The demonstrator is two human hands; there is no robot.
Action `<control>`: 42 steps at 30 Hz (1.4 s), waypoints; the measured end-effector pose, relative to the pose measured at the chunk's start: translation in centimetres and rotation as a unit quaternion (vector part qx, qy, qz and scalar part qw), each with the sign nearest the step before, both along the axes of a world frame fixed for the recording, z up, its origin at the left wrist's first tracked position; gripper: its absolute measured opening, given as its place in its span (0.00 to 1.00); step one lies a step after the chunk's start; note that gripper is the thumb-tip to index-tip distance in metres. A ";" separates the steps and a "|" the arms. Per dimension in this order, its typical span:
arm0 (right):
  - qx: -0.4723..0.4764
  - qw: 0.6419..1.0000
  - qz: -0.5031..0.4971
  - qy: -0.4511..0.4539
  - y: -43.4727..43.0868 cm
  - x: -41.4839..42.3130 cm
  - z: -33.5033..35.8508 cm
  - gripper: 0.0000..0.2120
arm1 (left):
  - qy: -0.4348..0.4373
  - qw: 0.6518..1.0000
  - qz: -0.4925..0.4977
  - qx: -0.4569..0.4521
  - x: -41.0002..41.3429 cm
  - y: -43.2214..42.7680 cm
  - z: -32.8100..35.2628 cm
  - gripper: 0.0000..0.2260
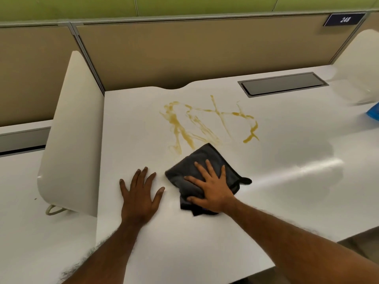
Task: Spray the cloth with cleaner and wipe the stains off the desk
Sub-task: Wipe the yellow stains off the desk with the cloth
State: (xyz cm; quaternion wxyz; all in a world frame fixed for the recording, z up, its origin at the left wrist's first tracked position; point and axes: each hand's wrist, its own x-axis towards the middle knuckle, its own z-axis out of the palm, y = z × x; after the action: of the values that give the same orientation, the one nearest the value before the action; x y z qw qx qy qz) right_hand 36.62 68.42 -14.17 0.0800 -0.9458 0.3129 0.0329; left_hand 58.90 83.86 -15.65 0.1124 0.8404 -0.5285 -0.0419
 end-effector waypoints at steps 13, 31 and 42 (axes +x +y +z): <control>0.004 0.997 -0.069 0.027 -5.2 -3.7 1.0 0.40 | -0.005 1.000 0.000 0.021 -0.8 0.0 1.3 0.30; 0.016 0.969 -0.245 0.016 -9.0 -3.8 0.6 0.35 | 0.017 1.000 0.011 0.012 -1.6 -5.8 0.8 0.29; 0.031 0.971 -0.236 0.016 -11.5 -1.0 0.9 0.41 | 0.005 1.000 0.019 0.001 -1.7 -5.6 0.3 0.27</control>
State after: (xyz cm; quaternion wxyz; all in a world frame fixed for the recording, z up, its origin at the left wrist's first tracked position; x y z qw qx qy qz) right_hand 35.65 56.87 -13.31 0.1097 -0.8418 0.5271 0.0382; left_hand 57.22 78.25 -15.40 0.1147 0.8503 -0.5117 -0.0448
